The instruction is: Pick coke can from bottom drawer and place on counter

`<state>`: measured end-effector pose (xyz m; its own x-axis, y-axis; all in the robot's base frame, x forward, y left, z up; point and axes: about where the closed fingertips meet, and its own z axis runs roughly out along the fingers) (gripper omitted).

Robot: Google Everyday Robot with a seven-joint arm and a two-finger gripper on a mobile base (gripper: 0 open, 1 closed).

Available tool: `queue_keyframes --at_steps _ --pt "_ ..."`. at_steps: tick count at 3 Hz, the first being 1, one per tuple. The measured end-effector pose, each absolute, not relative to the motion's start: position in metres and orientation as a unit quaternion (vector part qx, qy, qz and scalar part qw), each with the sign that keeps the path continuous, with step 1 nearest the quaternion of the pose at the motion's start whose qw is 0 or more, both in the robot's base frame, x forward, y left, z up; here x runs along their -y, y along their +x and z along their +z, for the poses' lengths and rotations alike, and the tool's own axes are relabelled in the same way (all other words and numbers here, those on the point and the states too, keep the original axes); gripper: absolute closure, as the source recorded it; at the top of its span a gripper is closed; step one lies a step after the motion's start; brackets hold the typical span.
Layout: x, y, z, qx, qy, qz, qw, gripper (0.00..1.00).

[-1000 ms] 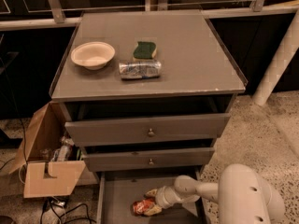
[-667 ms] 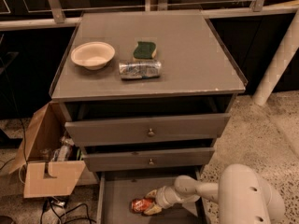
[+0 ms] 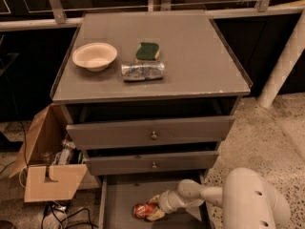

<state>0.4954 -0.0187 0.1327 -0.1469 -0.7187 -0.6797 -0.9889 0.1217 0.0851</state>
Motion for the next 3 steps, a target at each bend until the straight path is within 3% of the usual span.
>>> queue_keyframes --at_steps 3 --pt "0.039 0.453 0.208 -0.754 -0.552 0.241 0.262 1.0"
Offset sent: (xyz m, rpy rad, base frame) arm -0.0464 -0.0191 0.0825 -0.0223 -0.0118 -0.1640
